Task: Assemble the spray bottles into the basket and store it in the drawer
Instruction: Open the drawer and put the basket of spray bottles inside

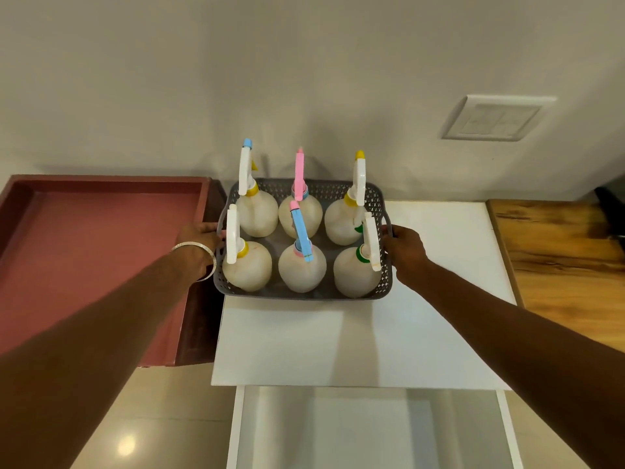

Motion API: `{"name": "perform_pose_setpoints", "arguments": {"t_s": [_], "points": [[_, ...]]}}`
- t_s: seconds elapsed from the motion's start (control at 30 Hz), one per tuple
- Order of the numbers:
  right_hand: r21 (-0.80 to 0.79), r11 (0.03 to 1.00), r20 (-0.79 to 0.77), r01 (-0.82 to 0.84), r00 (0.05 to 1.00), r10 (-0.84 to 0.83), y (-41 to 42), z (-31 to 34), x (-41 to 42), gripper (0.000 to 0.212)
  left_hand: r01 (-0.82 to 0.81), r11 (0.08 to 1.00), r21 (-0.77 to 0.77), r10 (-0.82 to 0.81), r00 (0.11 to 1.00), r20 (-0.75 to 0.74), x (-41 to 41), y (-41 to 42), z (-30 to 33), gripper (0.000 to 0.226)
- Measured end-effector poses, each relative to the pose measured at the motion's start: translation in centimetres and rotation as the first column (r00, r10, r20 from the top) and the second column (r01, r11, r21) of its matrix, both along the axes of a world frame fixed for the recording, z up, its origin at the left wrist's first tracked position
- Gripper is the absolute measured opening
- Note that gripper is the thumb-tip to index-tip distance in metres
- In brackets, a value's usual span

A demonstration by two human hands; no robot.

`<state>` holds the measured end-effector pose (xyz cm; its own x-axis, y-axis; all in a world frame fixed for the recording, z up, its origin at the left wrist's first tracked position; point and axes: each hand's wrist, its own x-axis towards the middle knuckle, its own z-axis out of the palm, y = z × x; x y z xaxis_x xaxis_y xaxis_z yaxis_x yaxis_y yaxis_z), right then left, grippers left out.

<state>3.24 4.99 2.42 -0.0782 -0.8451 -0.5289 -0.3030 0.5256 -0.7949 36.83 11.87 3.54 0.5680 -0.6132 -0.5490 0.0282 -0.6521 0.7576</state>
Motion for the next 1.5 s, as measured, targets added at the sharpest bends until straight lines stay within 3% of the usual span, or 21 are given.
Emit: {"name": "perform_pose_setpoints", "arguments": {"t_s": [0.53, 0.87, 1.07, 1.27, 1.37, 1.5], "points": [[-0.054, 0.998, 0.034, 0.026, 0.999, -0.024, 9.3, 3.7, -4.2, 0.020, 0.094, 0.992, -0.079, -0.098, 0.994, -0.047, -2.8, 7.6, 1.6, 0.018], [-0.082, 0.997, 0.048, 0.010, 0.999, -0.006, 18.7, 3.9, -9.1, 0.016, 0.052, 0.994, -0.094, -0.060, 0.995, -0.078, -7.8, 18.7, 3.1, 0.017], [-0.086, 0.996, 0.032, -0.014, 0.999, 0.017, 25.5, 4.2, -13.5, 0.024, 0.029, 0.996, -0.090, -0.036, 0.996, -0.077, -12.4, 26.5, 3.9, 0.021], [-0.073, 0.997, 0.085, -0.024, 0.996, 0.030, 32.4, 3.0, -17.6, 0.016, 0.044, 0.998, -0.053, -0.051, 0.990, -0.130, -16.2, 33.6, 2.8, 0.025], [-0.033, 0.999, 0.095, -0.009, 0.995, 0.012, 35.3, 1.7, -18.9, 0.010, 0.041, 0.999, -0.034, -0.045, 0.988, -0.151, -17.1, 36.3, 1.0, 0.017], [-0.011, 1.000, 0.085, 0.027, 0.996, -0.026, 37.9, -0.9, -19.9, 0.016, 0.035, 0.999, -0.008, -0.036, 0.984, -0.176, -18.1, 38.6, -1.8, 0.020]]}}
